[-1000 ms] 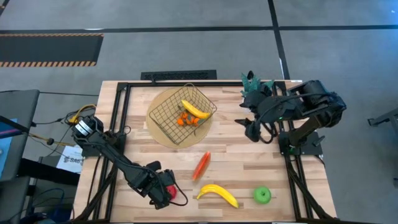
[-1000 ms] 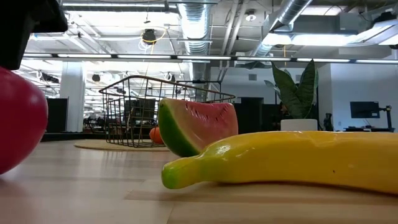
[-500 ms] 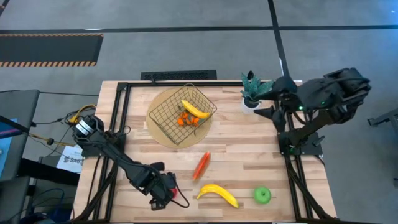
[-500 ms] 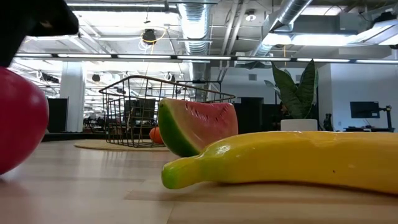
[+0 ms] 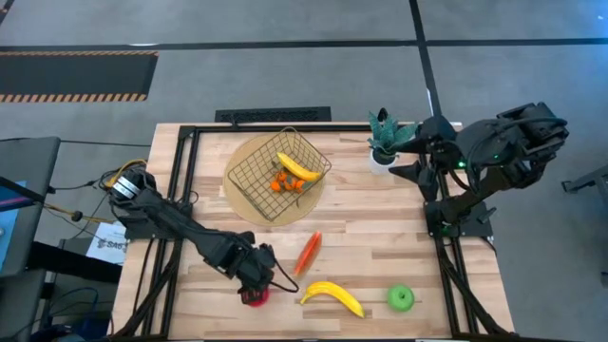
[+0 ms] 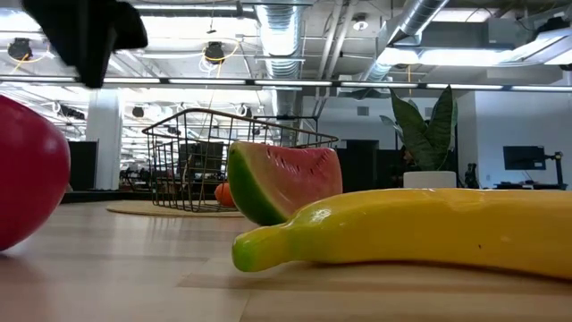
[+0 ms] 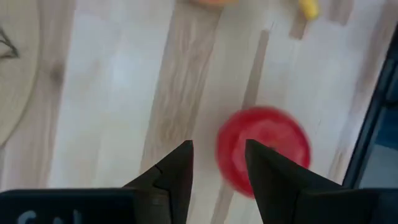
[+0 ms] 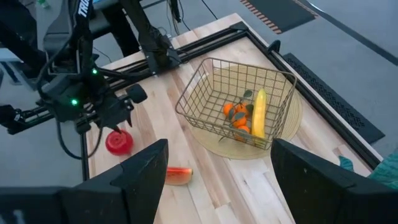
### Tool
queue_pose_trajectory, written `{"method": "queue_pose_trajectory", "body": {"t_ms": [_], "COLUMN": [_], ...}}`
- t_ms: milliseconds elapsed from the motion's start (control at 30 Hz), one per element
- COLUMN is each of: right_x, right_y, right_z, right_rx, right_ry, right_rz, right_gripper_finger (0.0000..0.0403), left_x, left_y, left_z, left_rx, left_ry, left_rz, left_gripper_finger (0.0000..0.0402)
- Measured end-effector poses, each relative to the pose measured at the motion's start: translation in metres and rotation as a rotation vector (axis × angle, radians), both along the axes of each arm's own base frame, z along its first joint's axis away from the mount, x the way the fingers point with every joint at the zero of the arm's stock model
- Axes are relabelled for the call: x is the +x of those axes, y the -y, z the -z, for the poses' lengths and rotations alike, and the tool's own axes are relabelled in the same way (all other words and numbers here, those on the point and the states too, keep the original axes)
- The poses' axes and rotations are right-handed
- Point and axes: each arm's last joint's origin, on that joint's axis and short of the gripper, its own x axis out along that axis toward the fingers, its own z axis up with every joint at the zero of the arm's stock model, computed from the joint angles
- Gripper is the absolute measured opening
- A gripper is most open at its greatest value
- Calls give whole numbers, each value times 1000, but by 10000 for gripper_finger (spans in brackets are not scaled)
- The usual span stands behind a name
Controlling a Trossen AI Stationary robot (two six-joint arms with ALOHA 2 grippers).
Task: Build produce basket
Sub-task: Move the red apple to the center of the table
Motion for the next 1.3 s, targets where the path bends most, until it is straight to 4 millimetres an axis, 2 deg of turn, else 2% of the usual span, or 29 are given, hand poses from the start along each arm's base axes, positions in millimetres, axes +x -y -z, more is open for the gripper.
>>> {"method": "queue_pose_trajectory", "body": {"t_ms": [333, 467, 567, 733, 867, 1033, 1300], "right_x": [3, 6, 7, 7, 7, 12, 59], "right_y": [0, 0, 0, 0, 0, -2, -20], "right_z": [1, 2, 2, 2, 2, 4, 26], "right_rx": [-31, -35, -41, -41, -41, -53, -72], "right_ry": [-5, -13, -15, -15, -15, -29, -167], "right_rz": [16, 19, 16, 14, 14, 8, -82], "right_gripper_finger": [301, 301, 301, 301, 301, 301, 289], "left_x": [51, 59, 58, 48, 22, -9, -42], "left_y": [-50, -64, -64, -43, -15, 14, 47], "left_z": [-12, -14, -14, -12, -5, -1, 1], "left_rx": [-107, -98, -87, -105, -71, -29, -21], "left_ry": [291, 332, 328, 277, 122, 8, -35], "left_rz": [-320, -361, -340, -236, -137, -127, -204], "left_gripper_finger": [132, 132, 132, 132, 132, 132, 132]}}
